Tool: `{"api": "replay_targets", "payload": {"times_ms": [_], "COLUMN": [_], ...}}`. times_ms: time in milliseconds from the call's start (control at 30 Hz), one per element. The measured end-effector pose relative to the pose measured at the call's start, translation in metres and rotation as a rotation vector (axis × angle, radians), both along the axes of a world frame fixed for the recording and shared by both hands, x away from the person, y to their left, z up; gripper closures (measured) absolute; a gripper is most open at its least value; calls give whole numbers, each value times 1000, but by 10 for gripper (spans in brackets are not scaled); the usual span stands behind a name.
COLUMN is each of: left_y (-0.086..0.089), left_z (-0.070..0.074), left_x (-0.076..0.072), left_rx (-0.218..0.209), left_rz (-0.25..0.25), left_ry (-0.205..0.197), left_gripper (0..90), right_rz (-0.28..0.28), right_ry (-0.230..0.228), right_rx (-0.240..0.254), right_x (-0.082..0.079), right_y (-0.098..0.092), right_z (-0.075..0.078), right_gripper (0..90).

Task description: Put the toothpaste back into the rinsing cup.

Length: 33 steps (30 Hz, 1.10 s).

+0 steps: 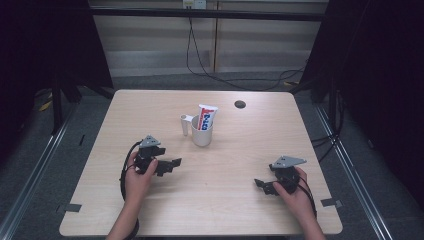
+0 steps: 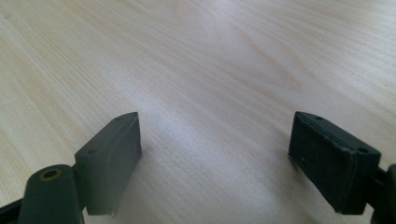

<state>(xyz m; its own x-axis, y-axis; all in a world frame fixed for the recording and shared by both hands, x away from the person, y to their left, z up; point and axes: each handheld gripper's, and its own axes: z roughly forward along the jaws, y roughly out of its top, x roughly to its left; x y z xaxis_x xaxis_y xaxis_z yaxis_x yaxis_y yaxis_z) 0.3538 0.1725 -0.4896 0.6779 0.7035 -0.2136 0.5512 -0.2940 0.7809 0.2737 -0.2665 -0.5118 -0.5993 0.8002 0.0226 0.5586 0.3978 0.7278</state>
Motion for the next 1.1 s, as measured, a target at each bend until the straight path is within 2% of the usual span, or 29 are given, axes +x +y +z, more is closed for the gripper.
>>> {"api": "replay_targets", "payload": {"times_ms": [233, 333, 500, 600, 1100], "left_y": [6, 7, 12, 13, 28], "left_z": [-4, -5, -6, -8, -19], "left_x": [-4, -6, -8, -9, -19], "left_rx": [15, 8, 30, 23, 92], "left_rz": [-3, 1, -10, -10, -17], "left_ry": [0, 4, 11, 17, 17], "left_gripper": [169, 169, 169, 169, 173], "right_rz": [1, 1, 0, 2, 2], "right_ry": [0, 0, 0, 2, 4], "right_rx": [0, 0, 0, 1, -1], "right_x": [0, 0, 0, 0, -1], "right_y": [0, 0, 0, 0, 0], "right_z": [0, 0, 0, 0, 0], "right_gripper": [167, 167, 168, 169, 168]}}
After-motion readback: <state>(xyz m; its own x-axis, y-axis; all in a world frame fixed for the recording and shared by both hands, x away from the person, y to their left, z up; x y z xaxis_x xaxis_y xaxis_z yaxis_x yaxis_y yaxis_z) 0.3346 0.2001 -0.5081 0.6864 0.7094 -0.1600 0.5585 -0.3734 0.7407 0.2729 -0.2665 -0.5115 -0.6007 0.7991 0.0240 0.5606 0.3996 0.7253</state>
